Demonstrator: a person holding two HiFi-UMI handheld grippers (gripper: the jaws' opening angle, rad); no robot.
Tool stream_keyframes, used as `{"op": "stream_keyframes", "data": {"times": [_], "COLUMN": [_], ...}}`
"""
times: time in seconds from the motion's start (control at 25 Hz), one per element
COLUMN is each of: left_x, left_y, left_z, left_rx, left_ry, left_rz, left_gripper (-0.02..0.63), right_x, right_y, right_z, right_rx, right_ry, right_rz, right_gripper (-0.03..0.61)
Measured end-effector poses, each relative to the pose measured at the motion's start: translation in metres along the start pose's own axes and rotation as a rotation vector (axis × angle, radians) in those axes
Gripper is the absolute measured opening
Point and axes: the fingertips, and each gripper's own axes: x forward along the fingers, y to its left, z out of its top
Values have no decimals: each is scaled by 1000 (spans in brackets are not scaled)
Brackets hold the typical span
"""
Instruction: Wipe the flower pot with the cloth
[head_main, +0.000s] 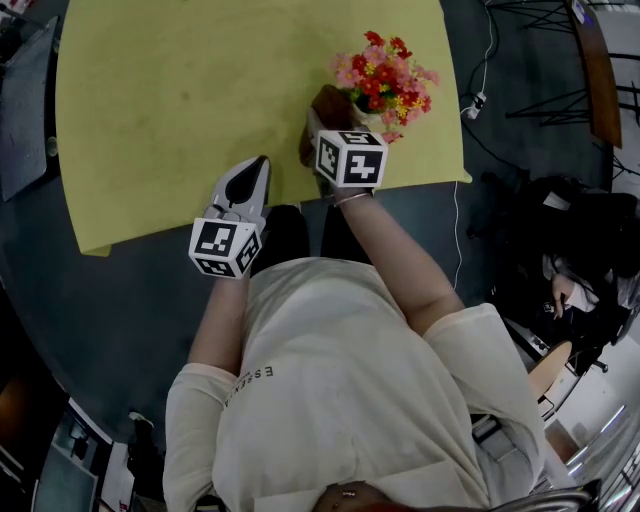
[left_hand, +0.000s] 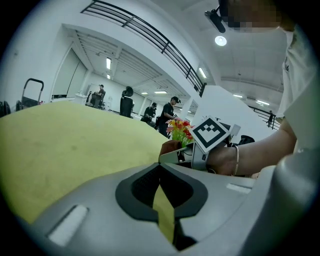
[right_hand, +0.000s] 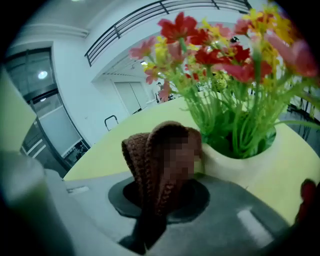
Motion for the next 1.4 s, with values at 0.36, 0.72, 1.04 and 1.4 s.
{"op": "stream_keyframes", "data": {"times": [0.36, 0.72, 1.04, 1.4], "left_x": [15, 18, 3, 19], "left_y": [-21, -33, -20, -24], "left_z": [-2, 13, 15, 4], "left_rx": [11, 56, 33, -1], "left_ry": [28, 8, -11, -3], "left_rz": [-81, -116, -76, -148], "left_gripper": [11, 12, 12, 12], "right_x": [-33, -41, 4, -36], "right_y": [-39, -15, -5, -40], "right_z": [-35, -22, -7, -36], "right_rx": [78, 0, -15, 41], "right_ry": [29, 72, 79, 77], "right_rz": [-48, 33, 9, -57], "right_gripper": [49, 49, 48, 49]}}
